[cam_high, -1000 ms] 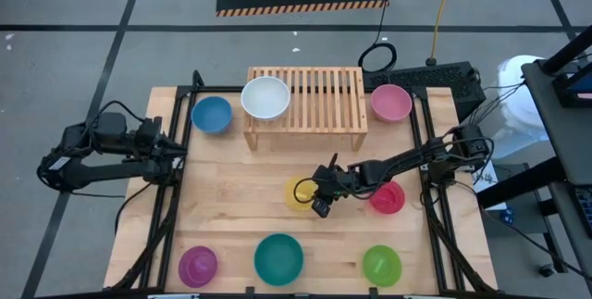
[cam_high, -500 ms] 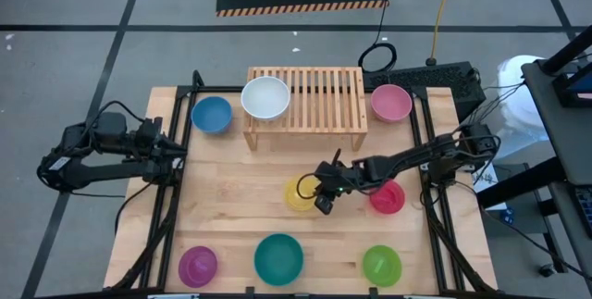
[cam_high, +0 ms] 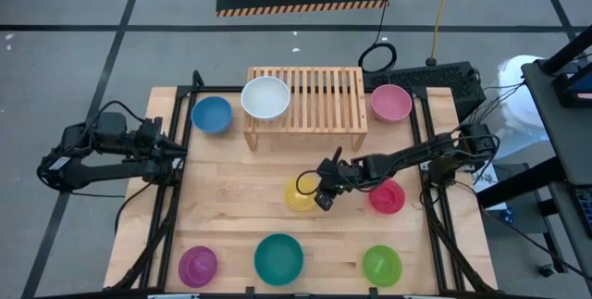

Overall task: Place and stack bowls onto a shelf
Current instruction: Put the yellow bowl on the shelf

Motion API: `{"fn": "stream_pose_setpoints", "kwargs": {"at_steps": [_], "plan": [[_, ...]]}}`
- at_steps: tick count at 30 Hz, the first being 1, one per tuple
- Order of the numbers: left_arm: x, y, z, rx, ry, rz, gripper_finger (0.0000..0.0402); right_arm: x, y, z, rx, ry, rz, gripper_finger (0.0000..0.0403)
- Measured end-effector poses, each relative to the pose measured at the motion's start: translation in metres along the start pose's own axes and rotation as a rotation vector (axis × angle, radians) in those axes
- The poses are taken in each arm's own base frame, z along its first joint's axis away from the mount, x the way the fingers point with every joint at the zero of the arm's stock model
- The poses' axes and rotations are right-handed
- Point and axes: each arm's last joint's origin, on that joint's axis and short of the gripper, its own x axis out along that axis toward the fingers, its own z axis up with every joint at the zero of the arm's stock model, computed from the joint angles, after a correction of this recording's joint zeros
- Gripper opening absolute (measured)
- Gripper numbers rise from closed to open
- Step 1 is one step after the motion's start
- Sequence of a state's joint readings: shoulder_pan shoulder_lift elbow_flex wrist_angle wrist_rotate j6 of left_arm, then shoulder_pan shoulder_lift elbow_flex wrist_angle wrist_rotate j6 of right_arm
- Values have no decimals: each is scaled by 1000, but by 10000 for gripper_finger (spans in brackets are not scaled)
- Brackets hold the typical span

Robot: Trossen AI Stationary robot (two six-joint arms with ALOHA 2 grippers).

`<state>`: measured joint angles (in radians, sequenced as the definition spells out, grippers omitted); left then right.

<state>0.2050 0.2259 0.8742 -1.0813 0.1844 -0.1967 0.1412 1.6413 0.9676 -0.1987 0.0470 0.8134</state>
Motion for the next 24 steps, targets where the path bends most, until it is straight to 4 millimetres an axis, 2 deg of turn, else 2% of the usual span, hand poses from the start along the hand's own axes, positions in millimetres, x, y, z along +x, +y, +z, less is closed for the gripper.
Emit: {"fn": "stream_pose_setpoints", "kwargs": {"at_steps": [5, 24], "plan": [[0, 0, 0, 0, 0, 0, 53, 1, -4, 4, 21, 31, 28, 82], [0, 0, 0, -1, 0, 0, 53, 26, -10, 10, 1, 44, 93, 82]]}}
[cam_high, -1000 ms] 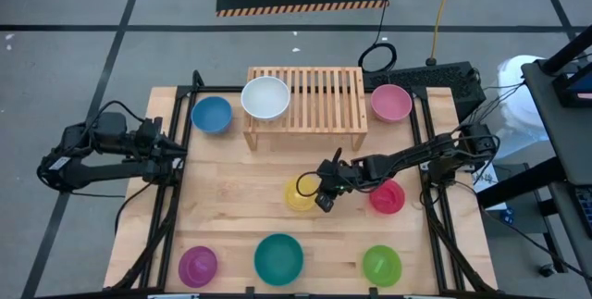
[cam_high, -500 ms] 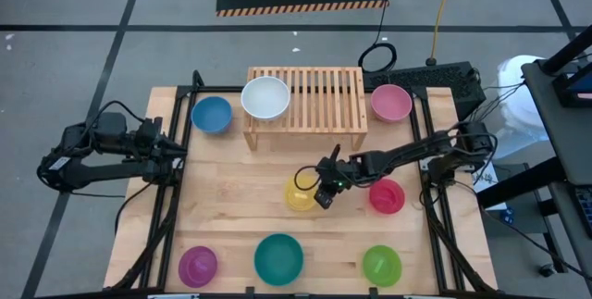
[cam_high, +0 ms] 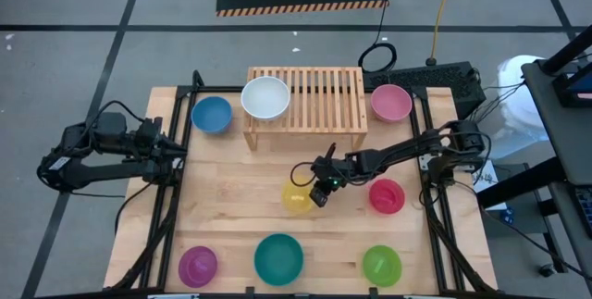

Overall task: Place and stack bowls onto a shelf
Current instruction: Put the yellow bowl on the shelf

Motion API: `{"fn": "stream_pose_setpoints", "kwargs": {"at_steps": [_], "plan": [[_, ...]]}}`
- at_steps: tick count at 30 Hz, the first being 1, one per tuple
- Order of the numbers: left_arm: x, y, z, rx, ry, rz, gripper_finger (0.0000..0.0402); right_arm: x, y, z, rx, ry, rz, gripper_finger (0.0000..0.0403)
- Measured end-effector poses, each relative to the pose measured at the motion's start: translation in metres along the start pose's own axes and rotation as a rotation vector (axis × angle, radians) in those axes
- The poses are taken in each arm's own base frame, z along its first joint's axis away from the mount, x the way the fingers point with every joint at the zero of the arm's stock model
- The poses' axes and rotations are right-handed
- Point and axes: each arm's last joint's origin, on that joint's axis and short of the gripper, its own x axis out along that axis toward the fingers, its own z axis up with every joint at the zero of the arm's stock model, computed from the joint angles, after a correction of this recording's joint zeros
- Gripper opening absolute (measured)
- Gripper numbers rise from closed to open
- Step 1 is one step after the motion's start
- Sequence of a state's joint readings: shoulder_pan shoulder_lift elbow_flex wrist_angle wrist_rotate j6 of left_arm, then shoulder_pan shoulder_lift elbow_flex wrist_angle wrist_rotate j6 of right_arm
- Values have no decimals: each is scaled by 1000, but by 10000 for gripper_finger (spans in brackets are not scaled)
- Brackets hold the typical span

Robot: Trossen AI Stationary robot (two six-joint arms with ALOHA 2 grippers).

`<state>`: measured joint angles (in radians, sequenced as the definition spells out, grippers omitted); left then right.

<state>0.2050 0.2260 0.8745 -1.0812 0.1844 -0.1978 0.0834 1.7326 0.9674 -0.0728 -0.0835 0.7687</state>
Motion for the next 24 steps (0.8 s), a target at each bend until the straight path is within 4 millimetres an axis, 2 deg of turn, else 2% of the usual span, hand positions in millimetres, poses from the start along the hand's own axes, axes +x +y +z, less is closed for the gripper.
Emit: {"fn": "stream_pose_setpoints", "kwargs": {"at_steps": [6, 11, 14, 18, 24], "plan": [[0, 0, 0, 0, 0, 0, 53, 16, -2, -3, 1, 34, 41, 82], [0, 0, 0, -2, 0, 0, 53, 18, -3, -3, -23, 34, 41, 79], [0, 0, 0, -2, 0, 0, 53, 16, -2, -3, -55, 30, 45, 59], [0, 0, 0, -2, -1, 0, 53, 16, -1, -2, -75, 54, 82, 13], [0, 0, 0, -2, 0, 0, 53, 16, -1, -3, -118, 71, 103, 2]]}}
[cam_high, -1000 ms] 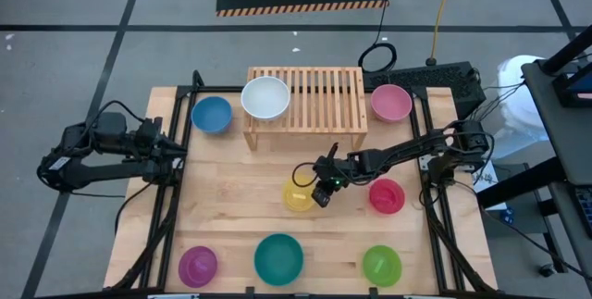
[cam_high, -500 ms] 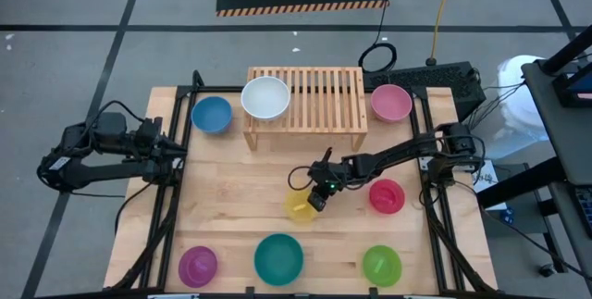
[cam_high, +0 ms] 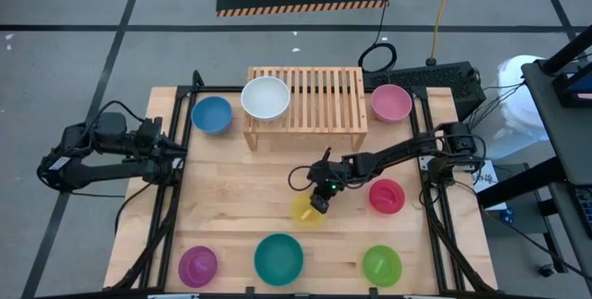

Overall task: Place and stack bowls onto a shelf
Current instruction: Put the yellow bowl on the shelf

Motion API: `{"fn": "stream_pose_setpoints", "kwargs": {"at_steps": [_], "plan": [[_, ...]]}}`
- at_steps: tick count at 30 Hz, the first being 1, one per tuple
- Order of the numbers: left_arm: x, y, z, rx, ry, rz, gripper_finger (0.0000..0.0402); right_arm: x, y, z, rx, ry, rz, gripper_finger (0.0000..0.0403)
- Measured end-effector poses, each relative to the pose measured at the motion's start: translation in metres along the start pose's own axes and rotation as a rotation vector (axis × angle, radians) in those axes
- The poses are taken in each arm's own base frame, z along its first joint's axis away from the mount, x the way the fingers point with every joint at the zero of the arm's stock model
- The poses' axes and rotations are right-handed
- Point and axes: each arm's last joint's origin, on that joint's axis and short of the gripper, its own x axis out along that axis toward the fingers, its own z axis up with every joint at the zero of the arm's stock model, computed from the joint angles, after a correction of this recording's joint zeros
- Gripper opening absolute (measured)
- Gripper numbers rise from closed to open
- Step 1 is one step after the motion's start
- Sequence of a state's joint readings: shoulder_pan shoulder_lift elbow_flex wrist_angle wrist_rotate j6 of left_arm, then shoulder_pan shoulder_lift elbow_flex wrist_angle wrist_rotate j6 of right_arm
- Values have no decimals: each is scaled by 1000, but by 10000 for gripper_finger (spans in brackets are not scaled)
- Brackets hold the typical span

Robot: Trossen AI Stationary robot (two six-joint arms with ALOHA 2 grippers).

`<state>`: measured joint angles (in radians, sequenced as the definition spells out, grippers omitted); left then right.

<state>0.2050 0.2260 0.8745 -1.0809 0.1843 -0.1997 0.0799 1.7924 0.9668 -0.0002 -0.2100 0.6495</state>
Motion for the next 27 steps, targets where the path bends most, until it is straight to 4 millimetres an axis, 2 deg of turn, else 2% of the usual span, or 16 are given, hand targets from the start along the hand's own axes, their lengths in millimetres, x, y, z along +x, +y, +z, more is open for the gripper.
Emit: {"fn": "stream_pose_setpoints", "kwargs": {"at_steps": [6, 11, 20, 24, 27], "plan": [[0, 0, 0, -10, 0, 0, 53, -2, 1, 0, -8, 1, 1, 1], [0, 0, 0, -31, -1, 0, 53, -24, 8, 3, -44, -11, -6, 1], [0, 0, 3, -52, -29, -3, 53, -100, 23, 2, -98, -116, -80, 0], [0, -1, 6, -48, -59, 0, 53, -136, 23, -2, -94, -126, -97, 0], [0, -1, 7, -57, -81, 9, 53, -164, 24, -1, -128, -114, -181, 0]]}}
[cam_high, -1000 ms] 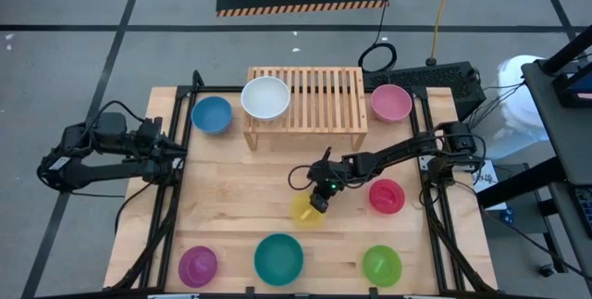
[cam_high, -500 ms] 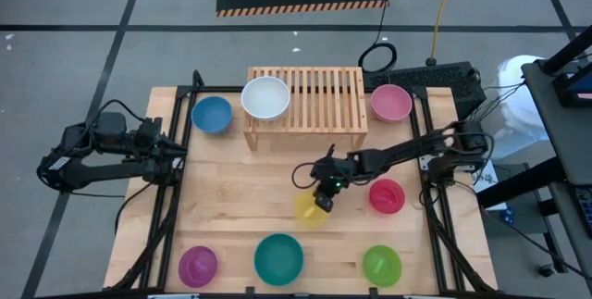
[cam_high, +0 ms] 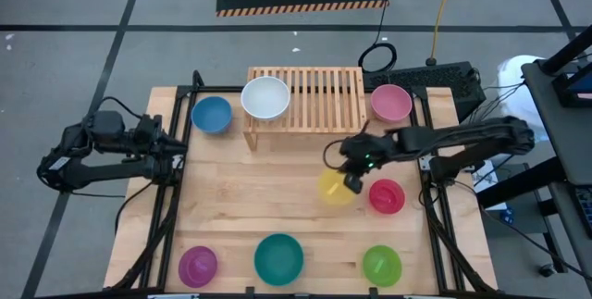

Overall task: Place and stack bowls onto a shelf
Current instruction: Put the yellow bowl on the shelf

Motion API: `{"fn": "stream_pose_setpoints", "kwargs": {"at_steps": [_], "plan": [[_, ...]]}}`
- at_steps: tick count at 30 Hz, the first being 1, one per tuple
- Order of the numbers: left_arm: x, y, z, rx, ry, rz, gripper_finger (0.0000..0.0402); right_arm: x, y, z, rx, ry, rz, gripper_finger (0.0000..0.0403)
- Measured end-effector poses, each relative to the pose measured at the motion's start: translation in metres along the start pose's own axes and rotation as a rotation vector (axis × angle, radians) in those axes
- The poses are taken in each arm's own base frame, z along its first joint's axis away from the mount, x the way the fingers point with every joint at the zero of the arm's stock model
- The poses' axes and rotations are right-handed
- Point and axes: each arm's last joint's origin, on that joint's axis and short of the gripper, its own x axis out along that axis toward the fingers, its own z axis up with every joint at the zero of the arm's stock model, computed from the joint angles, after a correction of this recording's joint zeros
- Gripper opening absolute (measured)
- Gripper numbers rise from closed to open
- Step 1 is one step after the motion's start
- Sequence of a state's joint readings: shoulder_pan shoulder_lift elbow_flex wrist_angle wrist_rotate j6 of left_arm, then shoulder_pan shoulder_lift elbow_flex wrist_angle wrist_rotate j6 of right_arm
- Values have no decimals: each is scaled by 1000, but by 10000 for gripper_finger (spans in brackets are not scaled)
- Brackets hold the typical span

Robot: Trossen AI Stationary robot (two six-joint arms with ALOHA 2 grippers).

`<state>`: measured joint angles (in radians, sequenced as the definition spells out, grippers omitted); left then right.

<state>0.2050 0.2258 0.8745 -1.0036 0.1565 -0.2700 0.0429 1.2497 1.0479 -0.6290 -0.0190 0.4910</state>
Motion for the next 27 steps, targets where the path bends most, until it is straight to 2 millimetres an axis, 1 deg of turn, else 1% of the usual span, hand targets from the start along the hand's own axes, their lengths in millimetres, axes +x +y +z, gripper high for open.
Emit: {"fn": "stream_pose_setpoints", "kwargs": {"at_steps": [3, 8, 12, 17, 22, 24, 27], "plan": [[0, -1, 3, 3, -33, -2, 53, -26, -3, 10, -53, 18, -55, 0], [0, -1, 8, -4, -86, 5, 53, -64, -5, 38, -166, -21, -119, 0], [0, -2, 10, -14, -107, 1, 53, -85, -16, 53, -212, -69, -170, 0], [-1, -3, 13, -12, -143, -7, 53, -94, -39, 65, -224, -92, -229, 0], [-1, -2, 14, -11, -152, 15, 53, -94, -65, 73, -222, -78, -254, 0], [-1, -2, 14, -14, -154, 22, 53, -94, -76, 78, -211, -98, -267, 0], [-1, -2, 14, -16, -158, 35, 53, -91, -90, 86, -221, -119, -219, 0]]}}
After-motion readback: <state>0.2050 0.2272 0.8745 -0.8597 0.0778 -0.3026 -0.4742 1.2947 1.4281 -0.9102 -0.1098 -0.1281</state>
